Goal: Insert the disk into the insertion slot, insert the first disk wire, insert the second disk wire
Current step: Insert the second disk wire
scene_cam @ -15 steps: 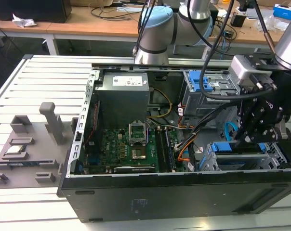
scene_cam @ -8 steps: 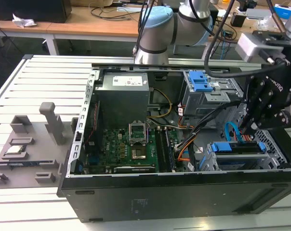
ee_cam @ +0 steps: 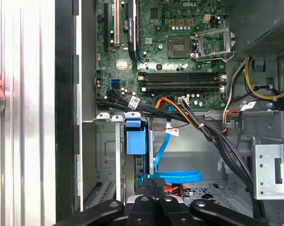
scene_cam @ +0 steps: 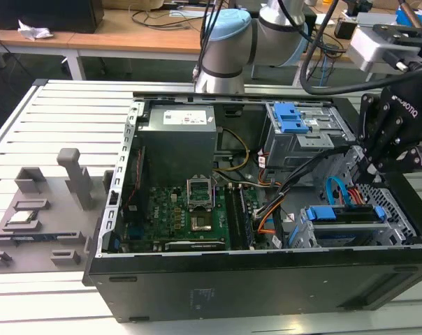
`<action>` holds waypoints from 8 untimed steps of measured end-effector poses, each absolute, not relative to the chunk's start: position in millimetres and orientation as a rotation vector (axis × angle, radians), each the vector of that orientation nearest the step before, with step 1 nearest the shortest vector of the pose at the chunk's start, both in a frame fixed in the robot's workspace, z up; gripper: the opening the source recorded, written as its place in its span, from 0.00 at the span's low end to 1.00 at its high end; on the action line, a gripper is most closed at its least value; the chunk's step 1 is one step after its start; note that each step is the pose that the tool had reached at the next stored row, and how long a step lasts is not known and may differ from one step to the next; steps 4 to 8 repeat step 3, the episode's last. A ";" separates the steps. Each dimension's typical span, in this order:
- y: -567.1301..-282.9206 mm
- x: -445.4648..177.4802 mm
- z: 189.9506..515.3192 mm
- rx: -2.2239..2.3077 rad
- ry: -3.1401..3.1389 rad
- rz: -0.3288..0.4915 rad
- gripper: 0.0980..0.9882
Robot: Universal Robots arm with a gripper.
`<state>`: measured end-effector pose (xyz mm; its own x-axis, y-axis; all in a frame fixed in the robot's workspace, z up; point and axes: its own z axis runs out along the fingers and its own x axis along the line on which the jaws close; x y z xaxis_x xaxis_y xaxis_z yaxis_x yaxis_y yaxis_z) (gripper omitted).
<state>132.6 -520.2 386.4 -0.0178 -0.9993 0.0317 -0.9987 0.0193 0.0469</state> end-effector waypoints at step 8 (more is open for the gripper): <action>-520.1 132.6 386.5 2.162 -2.202 -0.017 0.01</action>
